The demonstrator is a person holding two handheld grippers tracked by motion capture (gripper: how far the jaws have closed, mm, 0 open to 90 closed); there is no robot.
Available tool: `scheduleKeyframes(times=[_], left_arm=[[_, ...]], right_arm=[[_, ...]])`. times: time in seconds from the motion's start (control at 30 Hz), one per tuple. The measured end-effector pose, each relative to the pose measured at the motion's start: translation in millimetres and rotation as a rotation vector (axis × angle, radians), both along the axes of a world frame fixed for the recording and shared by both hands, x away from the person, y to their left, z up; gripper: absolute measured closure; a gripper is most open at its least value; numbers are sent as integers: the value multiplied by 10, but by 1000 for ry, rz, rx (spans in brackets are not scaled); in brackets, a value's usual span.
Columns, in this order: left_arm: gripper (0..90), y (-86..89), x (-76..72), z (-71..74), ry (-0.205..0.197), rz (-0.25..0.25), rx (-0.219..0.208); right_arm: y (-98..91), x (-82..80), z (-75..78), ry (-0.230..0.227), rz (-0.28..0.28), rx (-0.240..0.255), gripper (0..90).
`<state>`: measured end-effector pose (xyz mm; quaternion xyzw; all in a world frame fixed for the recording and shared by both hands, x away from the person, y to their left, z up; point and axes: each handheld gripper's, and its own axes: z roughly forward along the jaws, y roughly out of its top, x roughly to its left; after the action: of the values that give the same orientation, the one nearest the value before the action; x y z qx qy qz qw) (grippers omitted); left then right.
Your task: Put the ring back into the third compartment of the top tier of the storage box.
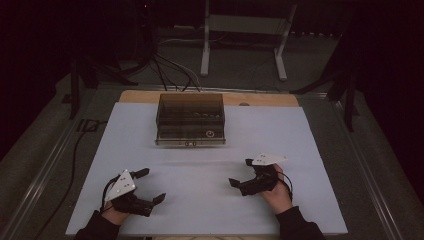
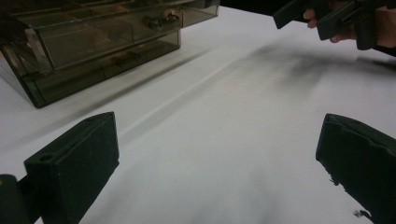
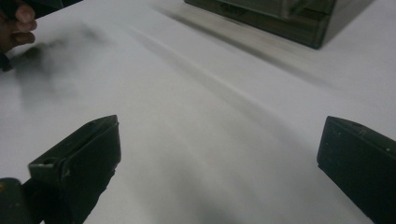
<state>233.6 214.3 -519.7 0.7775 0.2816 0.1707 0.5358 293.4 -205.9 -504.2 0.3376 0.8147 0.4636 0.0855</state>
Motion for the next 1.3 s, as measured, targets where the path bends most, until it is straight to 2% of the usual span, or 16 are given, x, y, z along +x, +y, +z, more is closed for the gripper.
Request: scheduleKeyframes(times=[0.4,0.77,1.0,1.07,1.3], left_arm=[[5,2,0,1,-1,-3,-2],[5,-3,0,-2,1,-2,0],[5,-4,1,4,-2,-3,-5],[5,-6,1,3,1,-3,-5],[5,-9,-2,4,-1,-5,-1]], right_arm=[[-317,-129,-80,10,-67,-10,0],[-657,-300,-110,1,-122,10,0],[-926,-422,-111,27,-171,30,0],[-975,-455,-116,23,-183,11,0],[-1122,-558,-148,36,-220,-2,0]])
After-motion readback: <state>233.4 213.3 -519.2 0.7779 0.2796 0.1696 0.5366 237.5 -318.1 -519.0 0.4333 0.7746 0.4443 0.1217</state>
